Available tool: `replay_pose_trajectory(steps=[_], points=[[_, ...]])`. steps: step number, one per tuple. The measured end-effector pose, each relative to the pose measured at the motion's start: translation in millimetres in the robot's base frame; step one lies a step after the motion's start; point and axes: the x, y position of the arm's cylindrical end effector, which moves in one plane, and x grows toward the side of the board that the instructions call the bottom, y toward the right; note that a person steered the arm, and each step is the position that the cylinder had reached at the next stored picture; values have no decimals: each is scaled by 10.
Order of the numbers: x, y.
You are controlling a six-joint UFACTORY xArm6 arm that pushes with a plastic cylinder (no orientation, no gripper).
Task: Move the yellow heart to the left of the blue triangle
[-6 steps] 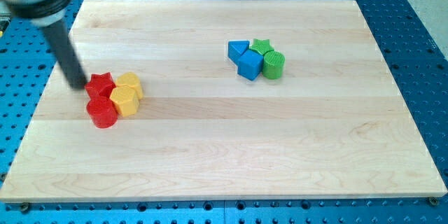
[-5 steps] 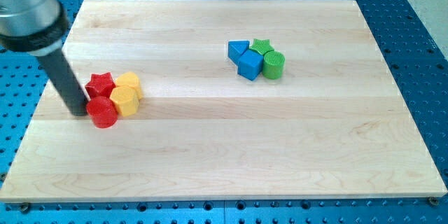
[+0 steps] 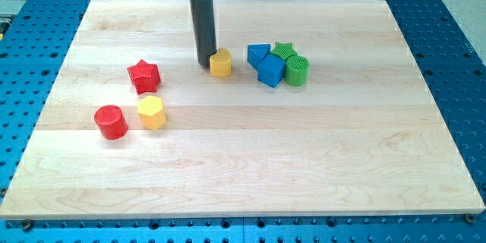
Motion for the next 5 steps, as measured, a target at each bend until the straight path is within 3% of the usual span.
replay_pose_trajectory(steps=[1, 2, 3, 4, 5], points=[[426, -545], [406, -102], [-136, 82], [-138, -237], [663, -220]])
